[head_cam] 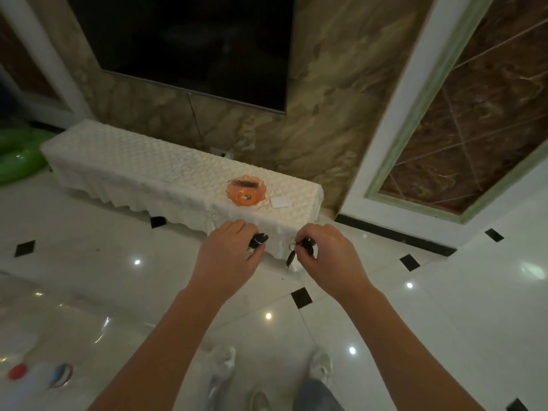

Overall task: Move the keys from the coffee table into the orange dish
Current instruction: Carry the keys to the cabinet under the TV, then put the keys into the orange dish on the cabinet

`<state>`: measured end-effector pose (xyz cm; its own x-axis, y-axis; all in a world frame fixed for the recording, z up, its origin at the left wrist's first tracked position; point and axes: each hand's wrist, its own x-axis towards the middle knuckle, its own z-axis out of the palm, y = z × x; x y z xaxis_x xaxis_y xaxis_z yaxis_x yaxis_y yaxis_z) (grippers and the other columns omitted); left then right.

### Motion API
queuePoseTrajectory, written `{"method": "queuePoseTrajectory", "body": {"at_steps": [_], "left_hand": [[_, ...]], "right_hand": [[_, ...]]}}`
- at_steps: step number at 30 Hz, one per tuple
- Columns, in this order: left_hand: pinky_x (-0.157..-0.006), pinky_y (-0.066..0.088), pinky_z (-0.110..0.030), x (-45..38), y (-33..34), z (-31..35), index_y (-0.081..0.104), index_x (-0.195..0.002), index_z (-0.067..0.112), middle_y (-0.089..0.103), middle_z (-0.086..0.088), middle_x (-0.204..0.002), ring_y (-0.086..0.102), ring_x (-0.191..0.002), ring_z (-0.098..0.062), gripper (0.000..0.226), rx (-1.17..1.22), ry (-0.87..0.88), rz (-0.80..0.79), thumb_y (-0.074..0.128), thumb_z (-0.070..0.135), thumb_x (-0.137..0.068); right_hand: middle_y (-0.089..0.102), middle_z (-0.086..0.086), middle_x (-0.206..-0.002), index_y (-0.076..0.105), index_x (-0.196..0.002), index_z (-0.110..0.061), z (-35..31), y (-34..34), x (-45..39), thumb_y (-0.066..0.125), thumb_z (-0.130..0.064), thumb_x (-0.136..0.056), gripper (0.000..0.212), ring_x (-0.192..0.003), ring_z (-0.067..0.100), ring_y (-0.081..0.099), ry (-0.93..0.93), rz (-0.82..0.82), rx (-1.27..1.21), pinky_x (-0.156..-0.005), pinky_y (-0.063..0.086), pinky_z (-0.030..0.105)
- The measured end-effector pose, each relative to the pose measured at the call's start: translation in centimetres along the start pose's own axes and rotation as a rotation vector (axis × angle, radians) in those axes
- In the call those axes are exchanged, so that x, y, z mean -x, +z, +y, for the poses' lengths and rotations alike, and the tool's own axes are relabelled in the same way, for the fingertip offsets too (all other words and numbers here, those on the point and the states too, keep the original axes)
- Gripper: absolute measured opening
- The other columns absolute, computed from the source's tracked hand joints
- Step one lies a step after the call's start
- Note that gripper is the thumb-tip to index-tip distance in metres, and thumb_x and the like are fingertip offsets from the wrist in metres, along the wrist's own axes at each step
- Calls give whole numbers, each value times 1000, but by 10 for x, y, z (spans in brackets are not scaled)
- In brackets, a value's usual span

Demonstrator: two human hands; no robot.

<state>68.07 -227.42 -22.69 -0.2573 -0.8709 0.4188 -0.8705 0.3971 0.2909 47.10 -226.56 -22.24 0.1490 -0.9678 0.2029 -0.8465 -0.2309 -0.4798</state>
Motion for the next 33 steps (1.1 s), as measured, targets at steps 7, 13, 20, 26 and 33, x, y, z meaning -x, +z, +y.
{"method": "queuePoseTrajectory", "body": {"at_steps": [7, 13, 20, 26, 33], "left_hand": [[-57, 40, -23, -37, 21, -45, 60, -83, 19, 56, 6, -77, 50, -69, -13, 13, -38, -109, -54, 65, 31, -83], [-57, 38, -22, -103, 34, -85, 61, -84, 18, 57, 6, -77, 52, -70, -13, 13, -107, -152, -24, 68, 29, -82], [-58, 37, -25, -185, 49, -117, 61, -83, 17, 57, 3, -77, 52, -71, -15, 14, -153, -186, -38, 67, 29, -85], [-60, 37, -25, -224, 66, -144, 63, -87, 15, 59, 2, -79, 53, -72, -15, 19, -136, -222, -60, 60, 34, -88], [-66, 40, -27, -288, 106, -203, 63, -98, 16, 62, 1, -88, 54, -81, -17, 22, -70, -208, -158, 58, 36, -90]], "right_hand": [[55, -21, -81, 59, -91, -34, 12, 35, -76, 68, -29, -87, 11, -77, 3, 52, -34, -29, -25, -65, 50, 21], [65, -10, -91, 62, -95, -31, 27, 58, -170, 66, -33, -90, 7, -81, 6, 54, -48, -92, -73, -68, 44, 16], [65, -11, -98, 64, -102, -29, 47, 65, -265, 63, -32, -92, 10, -88, 8, 54, -131, -122, -57, -77, 41, 18], [61, -17, -86, 64, -95, -32, 57, 76, -325, 65, -29, -90, 6, -79, 3, 49, -134, -106, -70, -65, 33, 10], [67, -12, -91, 65, -95, -28, 62, 109, -392, 65, -24, -89, 6, -83, 4, 51, -80, -126, -70, -68, 39, 16]]}}
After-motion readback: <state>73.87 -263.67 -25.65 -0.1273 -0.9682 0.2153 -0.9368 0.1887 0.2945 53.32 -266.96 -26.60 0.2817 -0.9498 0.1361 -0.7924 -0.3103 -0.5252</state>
